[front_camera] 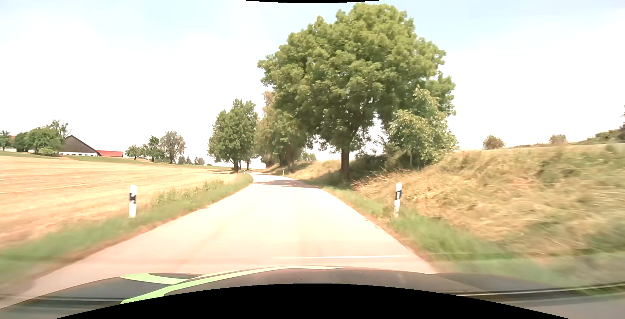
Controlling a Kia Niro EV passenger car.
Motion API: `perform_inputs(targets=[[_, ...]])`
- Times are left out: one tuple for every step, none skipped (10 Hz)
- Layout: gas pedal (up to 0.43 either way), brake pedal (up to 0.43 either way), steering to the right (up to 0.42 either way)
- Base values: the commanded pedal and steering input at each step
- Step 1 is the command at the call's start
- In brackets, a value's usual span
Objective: Follow the waypoints while adhering to traffic rules and regulations
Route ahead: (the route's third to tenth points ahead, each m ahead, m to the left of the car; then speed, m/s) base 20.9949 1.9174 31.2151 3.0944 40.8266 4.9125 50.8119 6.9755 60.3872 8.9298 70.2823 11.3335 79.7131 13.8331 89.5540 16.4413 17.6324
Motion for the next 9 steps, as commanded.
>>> perform_inputs(targets=[[0.28, 0.0, -0.032], [0.28, 0.0, -0.032], [0.268, 0.0, -0.032], [0.268, 0.0, -0.032], [0.26, 0.0, -0.031], [0.26, 0.0, -0.029], [0.248, 0.0, -0.026], [0.248, 0.0, -0.023], [0.24, 0.0, -0.023]])
